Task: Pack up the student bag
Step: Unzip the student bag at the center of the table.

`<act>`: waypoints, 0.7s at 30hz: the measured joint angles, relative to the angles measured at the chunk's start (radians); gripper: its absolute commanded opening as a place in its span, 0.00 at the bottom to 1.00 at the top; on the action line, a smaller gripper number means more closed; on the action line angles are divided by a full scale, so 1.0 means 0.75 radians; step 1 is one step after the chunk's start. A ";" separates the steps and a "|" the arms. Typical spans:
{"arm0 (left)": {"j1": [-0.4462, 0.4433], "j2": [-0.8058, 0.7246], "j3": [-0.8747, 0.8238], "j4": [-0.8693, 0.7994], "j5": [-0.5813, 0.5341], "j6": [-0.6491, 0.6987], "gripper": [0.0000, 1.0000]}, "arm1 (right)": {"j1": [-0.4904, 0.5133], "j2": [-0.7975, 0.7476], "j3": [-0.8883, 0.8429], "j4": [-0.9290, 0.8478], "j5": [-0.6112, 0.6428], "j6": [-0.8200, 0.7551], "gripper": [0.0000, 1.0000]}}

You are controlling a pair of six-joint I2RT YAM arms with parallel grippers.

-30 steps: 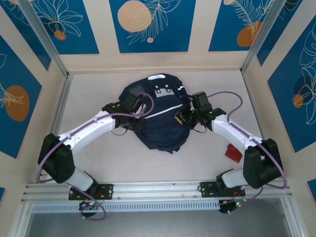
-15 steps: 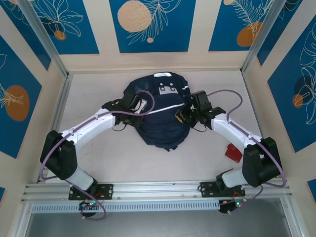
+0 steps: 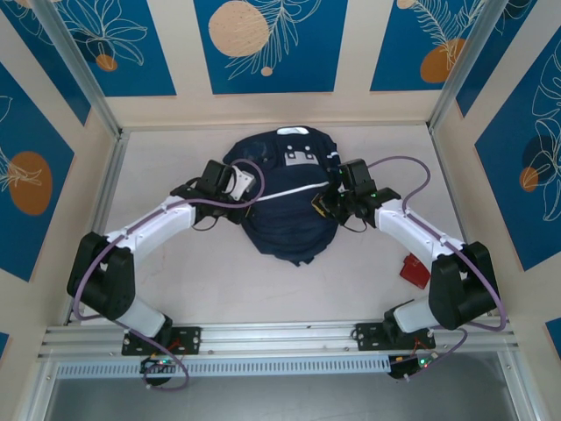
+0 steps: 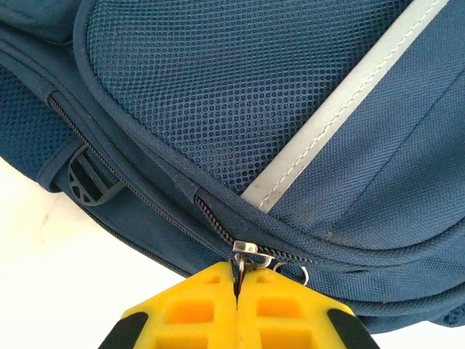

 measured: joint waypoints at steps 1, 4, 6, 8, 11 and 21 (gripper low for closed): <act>0.002 0.008 0.005 0.009 -0.005 0.001 0.01 | -0.001 0.002 0.006 -0.001 0.000 -0.002 0.12; 0.010 0.028 0.007 0.039 -0.022 0.016 0.00 | -0.007 0.004 0.012 -0.013 0.006 -0.019 0.12; 0.030 0.033 0.007 0.051 -0.046 0.028 0.00 | -0.023 0.004 0.013 -0.047 0.038 -0.031 0.12; 0.066 0.034 0.007 0.062 -0.071 0.035 0.00 | -0.049 0.004 0.013 -0.078 0.073 -0.040 0.13; 0.107 0.034 0.007 0.078 -0.062 0.050 0.00 | -0.071 0.004 0.015 -0.101 0.090 -0.065 0.26; 0.088 0.025 -0.036 0.096 0.262 0.064 0.00 | -0.011 -0.090 0.035 -0.123 0.081 -0.112 0.65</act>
